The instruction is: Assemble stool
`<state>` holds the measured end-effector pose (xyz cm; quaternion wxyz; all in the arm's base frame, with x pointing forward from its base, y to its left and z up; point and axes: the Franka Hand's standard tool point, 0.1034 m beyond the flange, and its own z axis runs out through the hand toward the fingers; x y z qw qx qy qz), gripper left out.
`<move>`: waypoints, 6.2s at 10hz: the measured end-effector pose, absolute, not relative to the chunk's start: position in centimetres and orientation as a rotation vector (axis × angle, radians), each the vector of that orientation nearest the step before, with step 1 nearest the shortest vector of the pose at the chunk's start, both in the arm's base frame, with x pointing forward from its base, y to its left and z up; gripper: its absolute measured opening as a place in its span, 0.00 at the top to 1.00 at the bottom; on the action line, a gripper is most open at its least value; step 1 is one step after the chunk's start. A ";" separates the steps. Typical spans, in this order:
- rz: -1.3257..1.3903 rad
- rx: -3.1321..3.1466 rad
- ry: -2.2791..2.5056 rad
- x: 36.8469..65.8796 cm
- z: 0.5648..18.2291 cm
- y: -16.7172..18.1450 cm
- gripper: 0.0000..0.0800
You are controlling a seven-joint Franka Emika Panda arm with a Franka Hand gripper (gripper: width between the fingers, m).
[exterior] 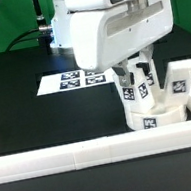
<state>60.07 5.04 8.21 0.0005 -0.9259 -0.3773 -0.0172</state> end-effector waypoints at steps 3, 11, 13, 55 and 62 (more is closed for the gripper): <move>-0.054 -2.928 -1.134 60.1 8.2 5.0 0.58; -0.057 -3.120 0.165 59.9 8.1 5.8 0.58; -0.052 -3.071 0.496 59.9 8.1 6.0 0.58; -0.037 -2.441 1.575 61.2 10.3 8.0 0.19; -0.129 -2.894 0.646 60.9 9.7 8.4 0.19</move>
Offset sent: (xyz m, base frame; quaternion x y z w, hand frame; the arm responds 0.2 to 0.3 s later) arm 0.0000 0.0000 0.0000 0.0000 0.0000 0.0000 1.0000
